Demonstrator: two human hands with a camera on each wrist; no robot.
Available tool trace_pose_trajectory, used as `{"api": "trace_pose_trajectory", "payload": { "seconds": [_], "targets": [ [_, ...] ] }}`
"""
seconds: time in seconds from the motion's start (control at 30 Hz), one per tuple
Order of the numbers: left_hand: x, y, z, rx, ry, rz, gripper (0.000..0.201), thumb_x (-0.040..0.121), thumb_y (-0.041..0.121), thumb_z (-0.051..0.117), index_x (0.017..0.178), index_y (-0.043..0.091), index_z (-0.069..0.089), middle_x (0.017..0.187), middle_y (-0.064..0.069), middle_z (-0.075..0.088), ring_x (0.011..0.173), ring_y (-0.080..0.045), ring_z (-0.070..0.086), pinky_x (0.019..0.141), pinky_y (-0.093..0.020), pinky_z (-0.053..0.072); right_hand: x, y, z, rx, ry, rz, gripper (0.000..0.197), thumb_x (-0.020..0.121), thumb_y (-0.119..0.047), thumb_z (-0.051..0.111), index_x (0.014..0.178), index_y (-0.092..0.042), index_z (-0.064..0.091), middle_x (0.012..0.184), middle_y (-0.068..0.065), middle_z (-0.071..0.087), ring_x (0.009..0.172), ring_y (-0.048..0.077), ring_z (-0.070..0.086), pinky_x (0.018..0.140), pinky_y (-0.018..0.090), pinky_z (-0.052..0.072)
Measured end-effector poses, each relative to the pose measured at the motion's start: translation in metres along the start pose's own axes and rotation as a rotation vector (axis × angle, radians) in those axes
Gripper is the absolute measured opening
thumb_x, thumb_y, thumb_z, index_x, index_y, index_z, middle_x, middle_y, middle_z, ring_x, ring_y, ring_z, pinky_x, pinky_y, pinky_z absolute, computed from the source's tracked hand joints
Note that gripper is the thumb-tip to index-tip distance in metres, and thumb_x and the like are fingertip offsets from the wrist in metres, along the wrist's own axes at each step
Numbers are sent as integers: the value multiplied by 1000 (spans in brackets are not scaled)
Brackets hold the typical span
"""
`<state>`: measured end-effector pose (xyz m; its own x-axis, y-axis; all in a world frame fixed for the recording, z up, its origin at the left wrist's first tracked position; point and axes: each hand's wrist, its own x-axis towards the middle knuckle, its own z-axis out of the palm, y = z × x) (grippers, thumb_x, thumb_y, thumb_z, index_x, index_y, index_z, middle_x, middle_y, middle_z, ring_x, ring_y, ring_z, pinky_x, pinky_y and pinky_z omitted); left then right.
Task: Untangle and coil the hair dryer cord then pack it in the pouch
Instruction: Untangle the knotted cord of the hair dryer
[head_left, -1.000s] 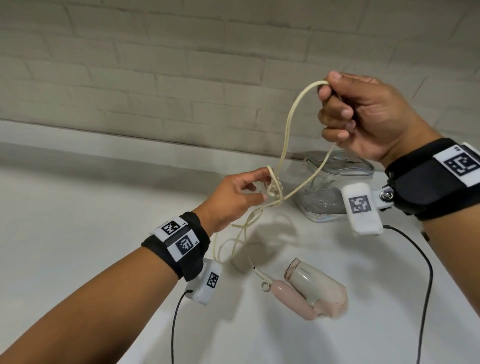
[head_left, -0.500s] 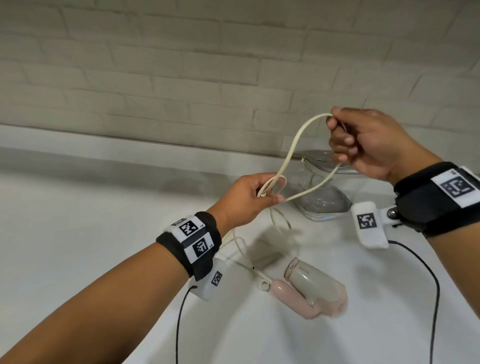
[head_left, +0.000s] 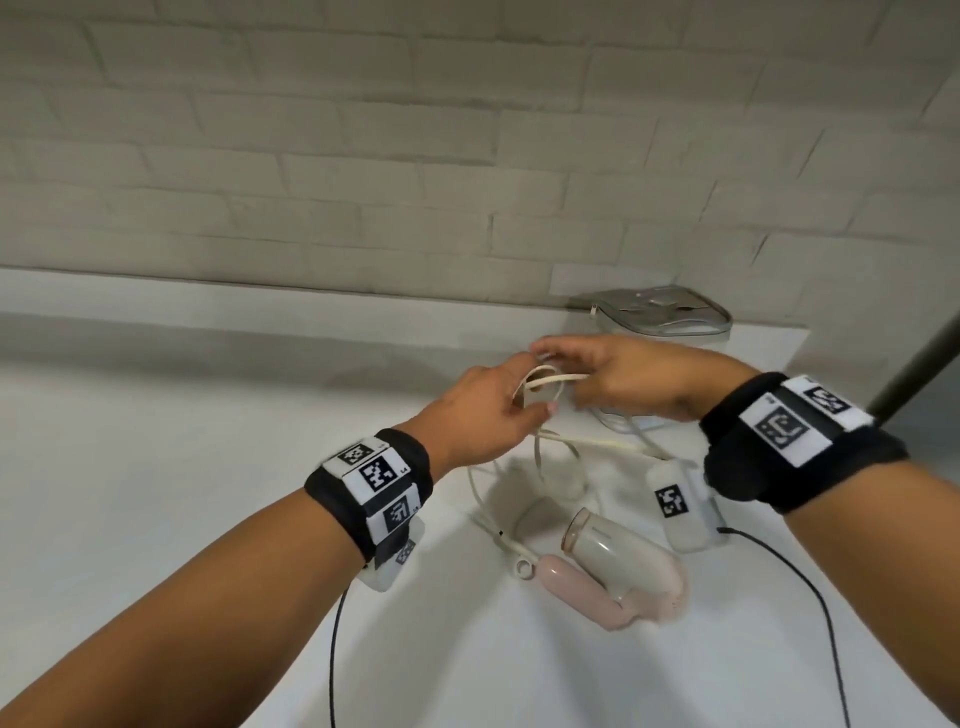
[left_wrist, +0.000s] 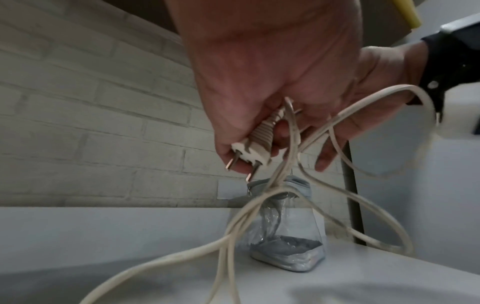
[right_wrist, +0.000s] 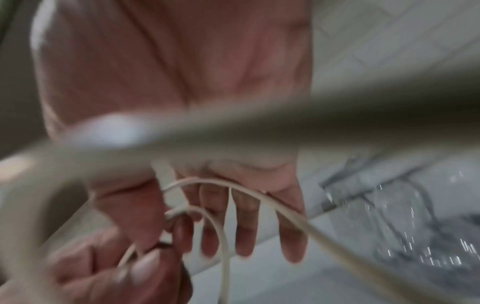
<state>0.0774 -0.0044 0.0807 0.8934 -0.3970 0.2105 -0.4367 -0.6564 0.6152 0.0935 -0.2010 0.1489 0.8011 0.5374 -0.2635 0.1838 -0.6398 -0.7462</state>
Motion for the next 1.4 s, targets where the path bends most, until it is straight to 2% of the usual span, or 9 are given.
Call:
{"api": "trace_pose_trajectory", "payload": {
  "seconds": [0.2,0.37,0.53,0.73,0.87,1.0,1.13,1.3,1.4],
  "targets": [
    [-10,-16,-48,123,-100,-22,42,96,62,39,122,30,44,91,-6,64,83,-23,61,72,-38,48,3,21,0,323,23,56,47,90,-55,58,117,-19,71,97,8,60,85,21,50,78,35,44],
    [-11,-32,-120,373,207,-81,43,101,47,47,74,14,52,61,-1,50,69,-32,53,61,-31,30,2,57,-3,181,276,-73,53,88,-58,65,80,-7,74,83,21,66,79,26,53,80,42,43],
    [-14,-23,-205,434,673,-202,48,101,43,49,81,2,62,73,-19,56,74,-35,58,66,-34,37,-7,77,15,131,346,-189,42,90,-51,68,61,-20,68,67,2,66,66,15,59,74,32,46],
    [-27,-12,-274,21,1020,-209,53,90,57,48,58,15,46,53,3,49,52,-25,49,51,-41,45,-15,84,43,-281,-92,-127,9,85,-22,76,88,-29,80,92,-18,73,92,1,68,86,23,50],
    [-23,22,-256,-195,846,95,41,101,30,50,60,24,52,42,8,46,43,-12,48,41,-21,34,7,51,46,-322,165,-171,40,85,-31,77,121,-29,60,128,-10,61,123,8,57,106,32,46],
    [-23,44,-237,-381,668,238,39,105,29,48,69,16,54,46,7,43,46,-20,46,50,-32,40,27,-32,38,-30,366,-281,110,74,-62,77,157,-33,10,162,-9,27,145,7,26,114,30,26],
    [-34,46,-247,-667,635,306,39,105,34,44,73,14,53,51,1,40,53,-21,45,64,-41,44,55,-68,38,11,179,-241,52,92,-32,72,137,-11,56,110,2,76,100,8,69,91,27,49],
    [-63,-11,-251,-392,786,-227,40,100,33,46,67,15,61,49,1,53,50,-23,62,49,-28,41,60,-70,24,139,370,-234,13,96,-19,67,93,-12,78,66,2,70,61,13,65,67,33,58],
    [-77,-49,-225,-374,700,-496,29,91,27,46,82,8,67,57,-4,67,57,-26,67,71,-36,45,51,-83,14,298,425,-262,13,95,-12,67,93,-2,75,65,8,64,58,19,61,74,47,61]
  ]
}}
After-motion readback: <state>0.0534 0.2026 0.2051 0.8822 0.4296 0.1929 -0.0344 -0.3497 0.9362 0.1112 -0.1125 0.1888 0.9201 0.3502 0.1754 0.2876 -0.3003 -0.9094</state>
